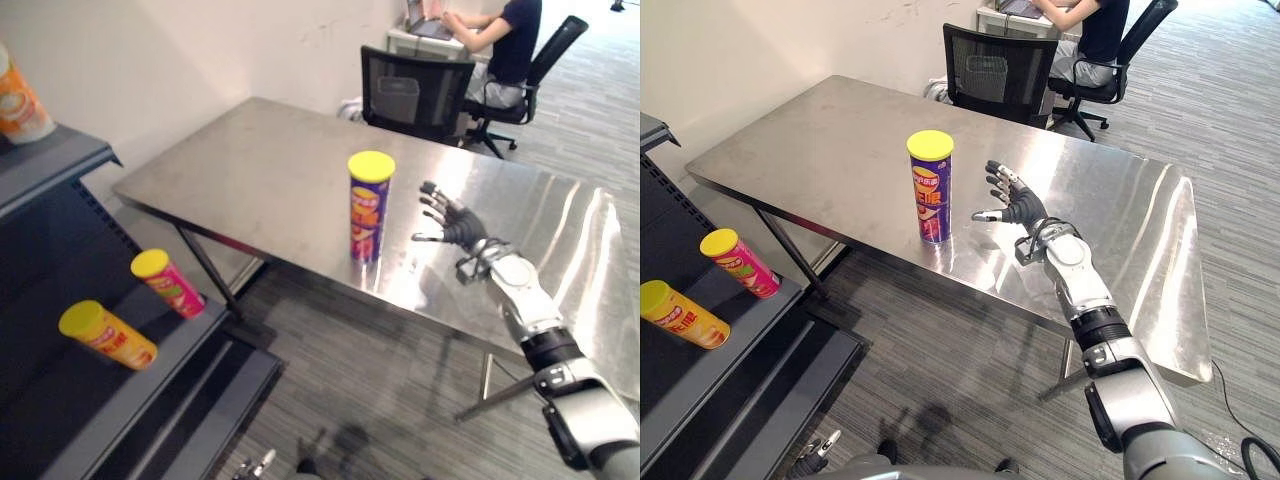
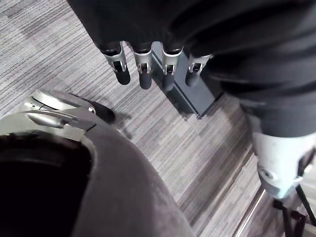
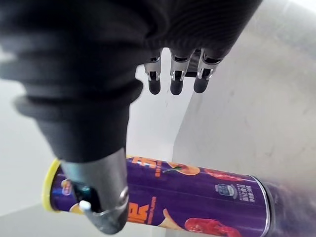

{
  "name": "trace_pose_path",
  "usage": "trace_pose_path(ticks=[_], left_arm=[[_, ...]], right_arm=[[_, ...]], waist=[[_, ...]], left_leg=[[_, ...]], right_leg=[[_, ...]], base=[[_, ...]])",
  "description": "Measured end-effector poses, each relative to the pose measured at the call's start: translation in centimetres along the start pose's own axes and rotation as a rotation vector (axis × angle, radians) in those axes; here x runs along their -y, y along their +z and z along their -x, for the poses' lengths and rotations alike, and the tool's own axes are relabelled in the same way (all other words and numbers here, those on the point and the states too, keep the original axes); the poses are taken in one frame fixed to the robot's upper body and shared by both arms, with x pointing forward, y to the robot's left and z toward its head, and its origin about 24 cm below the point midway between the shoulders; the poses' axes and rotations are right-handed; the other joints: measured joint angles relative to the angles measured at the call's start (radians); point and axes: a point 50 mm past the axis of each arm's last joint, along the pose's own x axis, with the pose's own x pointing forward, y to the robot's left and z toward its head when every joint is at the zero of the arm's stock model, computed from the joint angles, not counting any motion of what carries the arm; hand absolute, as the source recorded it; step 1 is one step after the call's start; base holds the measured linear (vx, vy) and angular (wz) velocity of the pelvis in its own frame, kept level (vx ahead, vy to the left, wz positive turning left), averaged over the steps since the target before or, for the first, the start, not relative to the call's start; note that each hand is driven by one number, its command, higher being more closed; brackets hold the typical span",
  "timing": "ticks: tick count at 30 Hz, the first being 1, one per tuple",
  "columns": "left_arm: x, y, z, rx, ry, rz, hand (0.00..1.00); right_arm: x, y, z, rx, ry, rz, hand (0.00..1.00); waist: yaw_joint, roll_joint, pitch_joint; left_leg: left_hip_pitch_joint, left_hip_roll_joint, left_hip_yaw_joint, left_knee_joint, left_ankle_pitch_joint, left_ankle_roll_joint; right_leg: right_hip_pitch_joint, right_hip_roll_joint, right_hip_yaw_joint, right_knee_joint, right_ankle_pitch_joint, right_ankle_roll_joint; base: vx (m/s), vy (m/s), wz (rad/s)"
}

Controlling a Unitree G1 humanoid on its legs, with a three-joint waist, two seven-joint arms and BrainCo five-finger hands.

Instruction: Put the gum and the chips on the shelf.

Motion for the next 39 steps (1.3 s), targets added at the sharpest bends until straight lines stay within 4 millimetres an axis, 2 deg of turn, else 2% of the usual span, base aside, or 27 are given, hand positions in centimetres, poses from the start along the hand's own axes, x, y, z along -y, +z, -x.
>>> trace_pose_path(ticks=[14,21,24,39], left_arm=[[0.3,0.4,0.0,0.017,-0.013,-0.01,0.0],[0.3,0.5,0.0,0.025,-0.016,-0.009,0.0],[0.4,0.6,0.0,0.025,-0.017,-0.009,0.0],[0.5,0.6,0.0,0.031,-0.022,-0.015,0.0]], right_arm=[[-0.9,0.1,-1.1,-0.012,0.031,0.0,0.0],[-1.4,0.6,-1.6,0.005,0.044,-0.006,0.0],[-1.4,0.8,-1.8,0.011,0.048,-0.003,0.0],[-1.2,0.8,-2.2,0.0,0.042,-0.005,0.0]], waist=[[0.009,0.004,0.022],[0.024,0.003,0.034],[0.034,0.003,0.035],[0.044,0.005,0.044]], left_leg=[[-0.001,-0.012,-0.021,-0.015,0.013,0.006],[-0.002,-0.013,-0.024,-0.015,0.016,0.006],[-0.002,-0.015,-0.03,-0.015,0.016,0.007],[-0.004,-0.02,-0.05,-0.016,0.021,0.009]], right_leg=[[0.006,-0.01,-0.019,-0.001,0.002,0.003],[0.007,-0.012,-0.023,-0.001,0.002,0.003],[0.011,-0.013,-0.029,-0.001,0.002,0.003],[0.021,-0.016,-0.047,-0.002,0.002,0.003]], base=[[0.0,0.003,0.03],[0.0,0.002,0.01],[0.0,0.002,0.04],[0.0,0.003,0.03]])
